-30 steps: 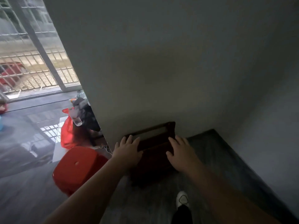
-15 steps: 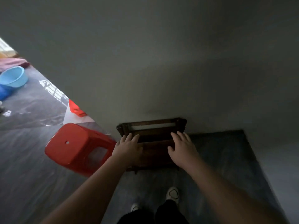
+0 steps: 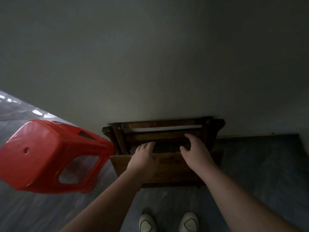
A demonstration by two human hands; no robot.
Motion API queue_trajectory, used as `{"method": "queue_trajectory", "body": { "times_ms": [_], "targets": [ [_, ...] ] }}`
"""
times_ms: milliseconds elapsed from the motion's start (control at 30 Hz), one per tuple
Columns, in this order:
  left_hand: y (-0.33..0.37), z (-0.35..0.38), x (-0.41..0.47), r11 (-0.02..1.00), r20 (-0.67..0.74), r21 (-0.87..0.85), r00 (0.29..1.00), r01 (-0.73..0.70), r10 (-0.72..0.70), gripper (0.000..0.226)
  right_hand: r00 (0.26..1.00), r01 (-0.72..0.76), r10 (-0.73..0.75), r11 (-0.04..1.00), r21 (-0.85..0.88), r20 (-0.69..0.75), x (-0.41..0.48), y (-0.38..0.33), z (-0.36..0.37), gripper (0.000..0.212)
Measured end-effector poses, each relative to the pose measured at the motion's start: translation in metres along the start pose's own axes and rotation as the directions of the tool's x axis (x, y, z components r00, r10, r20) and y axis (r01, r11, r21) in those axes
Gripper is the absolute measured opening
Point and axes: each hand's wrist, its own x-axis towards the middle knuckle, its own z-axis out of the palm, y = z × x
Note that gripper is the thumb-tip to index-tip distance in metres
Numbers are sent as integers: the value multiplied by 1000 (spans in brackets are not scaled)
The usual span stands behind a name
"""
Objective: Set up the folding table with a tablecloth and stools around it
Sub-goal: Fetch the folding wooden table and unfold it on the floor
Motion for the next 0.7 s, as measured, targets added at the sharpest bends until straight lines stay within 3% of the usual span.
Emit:
{"method": "queue_trajectory", "body": {
  "times_ms": [33,67,100,133,167,200,267,333,433,533,600,700],
  "targets": [
    [-8,8,15,981,-24,-184,998,56,-61,56,997,-83,80,978,191,20,18,6,9,51],
    [-14,13,29,906,-19,-402,988,131,-151,48,982,-190,179,877,441,66,34,10,16,48],
    [-19,15,43,752,22,-627,969,206,-247,40,954,-284,268,676,680,133,49,14,24,45],
    [-24,16,57,531,83,-808,942,255,-325,35,927,-330,310,413,849,210,62,16,29,42],
    [-29,17,71,286,132,-926,921,247,-367,33,911,-332,315,181,926,266,72,15,32,38],
    [-30,16,82,64,165,-977,909,205,-383,33,909,-314,300,37,949,289,81,12,34,35],
    [-25,9,96,-229,208,-965,896,124,-392,35,910,-282,293,-78,956,292,96,7,39,33],
    [-17,0,104,-320,217,-944,888,84,-406,36,912,-263,300,-92,960,279,108,5,40,37],
    [-13,-8,114,-376,213,-926,881,43,-423,35,935,-234,263,-45,971,237,119,7,46,55],
    [-10,-13,115,-441,225,-897,889,29,-399,36,929,-284,197,-160,945,313,123,6,49,73],
    [-10,-14,112,-455,232,-890,897,39,-376,33,926,-272,226,-154,950,302,117,2,45,88],
    [-17,-10,106,-470,244,-881,905,56,-348,33,921,-222,291,-149,964,257,96,0,35,45]
  ]
}}
